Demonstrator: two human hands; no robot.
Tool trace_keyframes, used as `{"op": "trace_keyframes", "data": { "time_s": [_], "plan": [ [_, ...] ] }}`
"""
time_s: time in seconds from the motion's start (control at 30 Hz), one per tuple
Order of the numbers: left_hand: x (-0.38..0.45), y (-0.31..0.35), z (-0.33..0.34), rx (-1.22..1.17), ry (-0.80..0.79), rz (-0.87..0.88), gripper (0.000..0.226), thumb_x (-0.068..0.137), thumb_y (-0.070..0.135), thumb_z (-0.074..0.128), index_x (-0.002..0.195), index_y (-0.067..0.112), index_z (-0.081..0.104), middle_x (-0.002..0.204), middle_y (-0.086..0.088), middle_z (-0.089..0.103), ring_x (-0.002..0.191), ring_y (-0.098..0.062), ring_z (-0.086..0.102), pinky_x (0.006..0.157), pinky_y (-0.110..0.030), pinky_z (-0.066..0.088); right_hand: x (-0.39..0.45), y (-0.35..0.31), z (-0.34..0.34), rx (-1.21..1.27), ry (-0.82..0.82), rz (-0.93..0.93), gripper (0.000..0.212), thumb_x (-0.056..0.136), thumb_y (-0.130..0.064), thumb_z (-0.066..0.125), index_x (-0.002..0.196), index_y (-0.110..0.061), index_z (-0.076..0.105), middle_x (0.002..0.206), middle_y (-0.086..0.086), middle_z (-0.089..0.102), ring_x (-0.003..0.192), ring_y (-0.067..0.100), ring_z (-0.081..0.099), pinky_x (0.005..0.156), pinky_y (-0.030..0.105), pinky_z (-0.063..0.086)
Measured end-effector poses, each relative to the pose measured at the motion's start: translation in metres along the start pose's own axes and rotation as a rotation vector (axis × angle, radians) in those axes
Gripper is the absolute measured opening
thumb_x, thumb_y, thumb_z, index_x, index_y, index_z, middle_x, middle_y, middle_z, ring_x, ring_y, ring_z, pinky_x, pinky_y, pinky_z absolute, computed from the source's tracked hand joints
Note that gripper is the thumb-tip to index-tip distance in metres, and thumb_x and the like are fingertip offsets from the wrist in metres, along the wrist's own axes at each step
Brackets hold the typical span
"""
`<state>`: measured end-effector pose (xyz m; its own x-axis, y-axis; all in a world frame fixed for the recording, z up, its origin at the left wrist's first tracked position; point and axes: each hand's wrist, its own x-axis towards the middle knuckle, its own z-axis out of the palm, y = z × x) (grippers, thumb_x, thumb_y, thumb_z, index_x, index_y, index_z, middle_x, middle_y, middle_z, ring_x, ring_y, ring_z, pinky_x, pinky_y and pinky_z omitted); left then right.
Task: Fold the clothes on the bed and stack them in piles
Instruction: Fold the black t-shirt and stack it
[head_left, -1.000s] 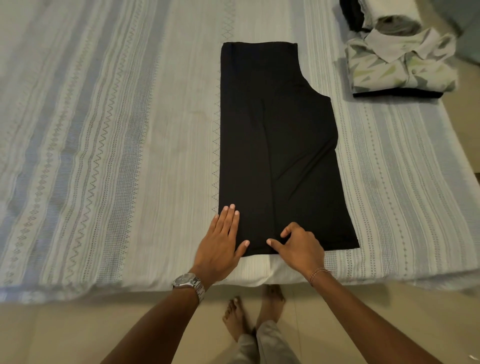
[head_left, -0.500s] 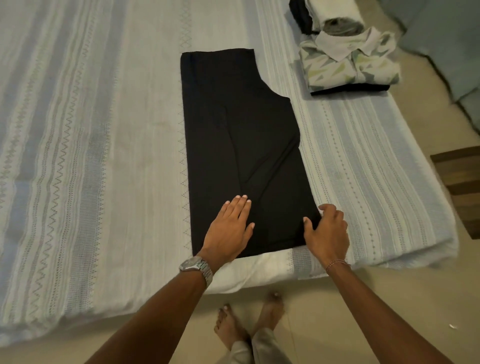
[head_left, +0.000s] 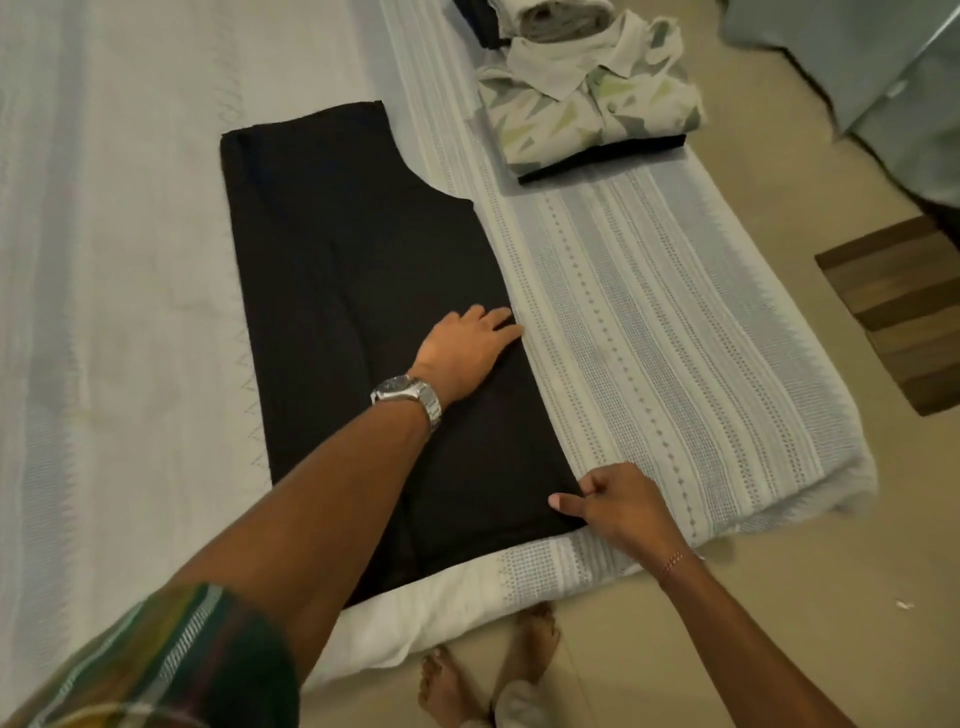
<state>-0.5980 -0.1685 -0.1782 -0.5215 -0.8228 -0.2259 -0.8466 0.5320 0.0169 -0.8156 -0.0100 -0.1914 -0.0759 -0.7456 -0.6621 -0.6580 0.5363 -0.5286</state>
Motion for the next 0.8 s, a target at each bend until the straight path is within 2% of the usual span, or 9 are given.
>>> {"op": "trace_keyframes", "data": {
  "time_s": [0.1, 0.23, 0.37, 0.43, 0.5, 0.57, 0.63, 0.73, 0.8],
  "plan": [
    [0.022, 0.003, -0.001, 0.054, -0.018, 0.064, 0.054, 0.097, 0.01, 0.056, 0.148, 0.024, 0.042, 0.157, -0.005, 0.034, 0.128, -0.026, 0.046, 0.098, -0.04, 0.044, 0.002, 0.008, -0.007, 0.001, -0.03, -0.018, 0.054, 0.075, -0.04, 0.088, 0.053, -0.019, 0.043, 0.047, -0.008, 0.038, 0.044, 0.006, 0.036, 0.052, 0.024, 0.035],
    [0.037, 0.008, 0.001, 0.107, -0.006, 0.115, 0.035, 0.097, 0.011, 0.057, 0.131, 0.017, 0.052, 0.131, -0.005, 0.054, 0.111, -0.023, 0.055, 0.09, -0.038, 0.049, 0.004, 0.01, -0.012, -0.046, -0.05, -0.029, 0.056, 0.075, -0.046, 0.087, 0.052, -0.02, 0.042, 0.047, -0.007, 0.037, 0.043, 0.007, 0.036, 0.053, 0.026, 0.037],
    [0.048, 0.007, -0.007, 0.154, -0.016, 0.187, 0.02, 0.097, 0.012, 0.057, 0.116, 0.017, 0.058, 0.112, 0.0, 0.06, 0.102, -0.02, 0.056, 0.081, -0.034, 0.049, 0.001, 0.003, -0.01, -0.079, 0.024, -0.044, 0.049, 0.078, -0.05, 0.083, 0.056, -0.018, 0.053, 0.048, -0.007, 0.049, 0.047, 0.007, 0.048, 0.055, 0.027, 0.045],
    [0.049, 0.006, -0.011, 0.156, -0.016, 0.191, 0.018, 0.097, 0.012, 0.055, 0.114, 0.017, 0.057, 0.108, -0.001, 0.062, 0.099, -0.02, 0.056, 0.079, -0.034, 0.048, -0.004, 0.0, -0.008, -0.098, 0.071, -0.055, 0.041, 0.081, -0.046, 0.082, 0.063, -0.019, 0.057, 0.052, -0.007, 0.055, 0.052, 0.007, 0.054, 0.056, 0.027, 0.047],
    [0.047, 0.005, -0.015, 0.151, -0.025, 0.197, 0.021, 0.098, 0.012, 0.054, 0.118, 0.017, 0.055, 0.107, -0.001, 0.063, 0.099, -0.02, 0.055, 0.079, -0.034, 0.049, -0.011, 0.001, -0.007, -0.073, 0.098, -0.073, 0.039, 0.083, -0.043, 0.081, 0.065, -0.022, 0.053, 0.054, -0.008, 0.052, 0.053, 0.007, 0.051, 0.057, 0.027, 0.047],
    [0.044, 0.002, -0.018, 0.168, -0.021, 0.214, 0.025, 0.098, 0.012, 0.055, 0.123, 0.018, 0.053, 0.108, 0.0, 0.061, 0.1, -0.019, 0.054, 0.078, -0.033, 0.048, -0.018, -0.001, -0.003, -0.028, 0.13, -0.125, 0.039, 0.085, -0.036, 0.08, 0.066, -0.025, 0.049, 0.056, -0.009, 0.049, 0.052, 0.007, 0.047, 0.055, 0.02, 0.043],
    [0.043, -0.002, -0.024, 0.182, -0.016, 0.229, 0.021, 0.099, 0.012, 0.055, 0.118, 0.017, 0.056, 0.108, 0.001, 0.06, 0.1, -0.019, 0.051, 0.078, -0.033, 0.047, -0.026, -0.004, 0.003, 0.019, 0.203, -0.217, 0.033, 0.087, -0.029, 0.079, 0.071, -0.026, 0.05, 0.059, -0.009, 0.05, 0.053, 0.008, 0.047, 0.053, 0.017, 0.041],
    [0.038, -0.015, -0.034, 0.203, -0.012, 0.247, 0.014, 0.097, 0.011, 0.055, 0.108, 0.016, 0.06, 0.105, 0.0, 0.059, 0.099, -0.02, 0.051, 0.077, -0.034, 0.046, -0.04, -0.015, 0.017, 0.006, 0.353, -0.398, 0.016, 0.088, -0.022, 0.076, 0.088, -0.026, 0.06, 0.071, -0.014, 0.057, 0.062, 0.007, 0.054, 0.057, 0.015, 0.043],
    [0.03, -0.028, -0.04, 0.212, -0.001, 0.258, 0.013, 0.093, 0.009, 0.057, 0.104, 0.016, 0.061, 0.103, 0.0, 0.06, 0.099, -0.021, 0.051, 0.077, -0.034, 0.045, -0.047, -0.026, 0.031, -0.073, 0.444, -0.522, 0.022, 0.085, -0.019, 0.077, 0.103, -0.024, 0.066, 0.083, -0.014, 0.062, 0.067, 0.003, 0.056, 0.061, 0.012, 0.045]
  ]
}}
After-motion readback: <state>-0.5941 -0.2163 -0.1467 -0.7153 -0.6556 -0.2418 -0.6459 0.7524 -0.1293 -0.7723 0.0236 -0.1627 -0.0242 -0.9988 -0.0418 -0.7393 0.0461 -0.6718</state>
